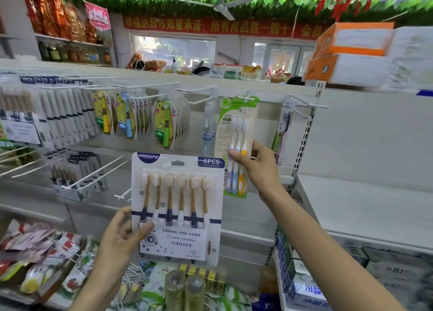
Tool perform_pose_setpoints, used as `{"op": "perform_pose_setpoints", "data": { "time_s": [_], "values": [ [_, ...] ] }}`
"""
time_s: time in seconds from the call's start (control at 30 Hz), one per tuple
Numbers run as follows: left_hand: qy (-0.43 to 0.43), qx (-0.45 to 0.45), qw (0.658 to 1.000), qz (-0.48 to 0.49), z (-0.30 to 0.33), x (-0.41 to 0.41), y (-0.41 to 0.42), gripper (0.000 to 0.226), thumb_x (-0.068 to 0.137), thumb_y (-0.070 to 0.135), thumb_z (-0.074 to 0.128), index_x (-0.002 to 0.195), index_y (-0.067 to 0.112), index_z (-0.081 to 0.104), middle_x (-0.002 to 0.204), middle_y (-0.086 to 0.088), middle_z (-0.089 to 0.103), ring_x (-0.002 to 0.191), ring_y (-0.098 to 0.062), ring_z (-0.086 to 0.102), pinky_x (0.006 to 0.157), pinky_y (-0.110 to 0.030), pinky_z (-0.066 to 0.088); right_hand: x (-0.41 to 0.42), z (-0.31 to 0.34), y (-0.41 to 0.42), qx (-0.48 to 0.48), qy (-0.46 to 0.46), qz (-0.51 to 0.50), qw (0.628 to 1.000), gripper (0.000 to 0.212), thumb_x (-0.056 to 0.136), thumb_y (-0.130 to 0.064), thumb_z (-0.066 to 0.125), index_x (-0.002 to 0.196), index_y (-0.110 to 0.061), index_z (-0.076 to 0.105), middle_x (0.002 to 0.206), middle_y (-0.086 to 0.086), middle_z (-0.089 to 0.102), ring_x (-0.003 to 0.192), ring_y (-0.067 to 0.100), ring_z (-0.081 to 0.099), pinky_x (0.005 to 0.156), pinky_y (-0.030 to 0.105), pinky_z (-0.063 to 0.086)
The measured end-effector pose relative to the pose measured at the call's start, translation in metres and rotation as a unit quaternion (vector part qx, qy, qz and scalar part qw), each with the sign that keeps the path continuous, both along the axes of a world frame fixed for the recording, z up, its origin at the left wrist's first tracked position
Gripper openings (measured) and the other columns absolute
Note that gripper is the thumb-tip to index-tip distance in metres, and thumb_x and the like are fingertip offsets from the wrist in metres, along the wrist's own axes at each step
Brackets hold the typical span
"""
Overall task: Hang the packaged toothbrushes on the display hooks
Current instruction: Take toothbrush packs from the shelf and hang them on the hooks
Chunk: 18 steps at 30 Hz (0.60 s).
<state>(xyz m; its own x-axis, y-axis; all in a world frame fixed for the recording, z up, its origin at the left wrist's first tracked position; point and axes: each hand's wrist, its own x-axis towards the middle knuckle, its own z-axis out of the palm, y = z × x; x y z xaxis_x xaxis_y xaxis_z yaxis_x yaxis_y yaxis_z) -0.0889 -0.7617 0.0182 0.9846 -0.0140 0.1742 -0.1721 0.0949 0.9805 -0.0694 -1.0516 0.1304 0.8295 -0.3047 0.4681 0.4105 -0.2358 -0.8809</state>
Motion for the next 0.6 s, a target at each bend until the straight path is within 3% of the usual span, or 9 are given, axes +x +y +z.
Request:
{"op": "perform_pose_setpoints", "data": {
  "time_s": [0.23,0.33,0.43,0.6],
  "values": [
    [0.006,0.004,1.0,-0.005,0.002,0.006,-0.021,0.033,0.083,0.002,0.069,0.112,0.012,0.058,0.092,0.004,0.078,0.08,-0.008,0.074,0.064,-0.019,0.056,0.02,0.001,-0.016,0.005,0.007,0.0,1.0,0.02,0.09,-0.012,0.073,0.109,-0.014,0.069,0.093,-0.011,0.074,0.082,0.0,0.073,0.067,0.013,0.054],
    [0.001,0.005,1.0,-0.01,0.003,0.007,-0.028,0.033,0.082,0.003,0.069,0.112,0.011,0.058,0.092,0.003,0.078,0.08,-0.009,0.074,0.061,-0.013,0.055,0.032,0.0,-0.027,0.014,0.013,-0.001,1.0,0.021,0.089,-0.009,0.072,0.11,-0.01,0.069,0.093,-0.006,0.074,0.079,0.0,0.072,0.067,0.014,0.054],
    [-0.003,-0.004,1.0,-0.011,0.005,0.008,-0.033,0.034,0.08,0.003,0.069,0.112,0.01,0.058,0.094,-0.001,0.078,0.084,-0.015,0.075,0.064,-0.015,0.057,0.047,-0.001,-0.038,0.009,0.018,-0.011,1.0,0.016,0.089,-0.008,0.072,0.105,-0.009,0.07,0.091,-0.002,0.074,0.075,-0.002,0.071,0.067,0.013,0.054],
    [-0.01,-0.018,1.0,0.001,0.005,0.009,-0.04,0.034,0.079,0.002,0.069,0.111,0.008,0.059,0.096,-0.005,0.078,0.085,-0.019,0.075,0.065,-0.017,0.057,0.079,-0.004,-0.056,0.017,0.032,-0.017,0.999,0.013,0.089,-0.011,0.073,0.101,-0.012,0.07,0.092,0.001,0.075,0.082,0.009,0.073,0.077,0.024,0.059]
  ]
}}
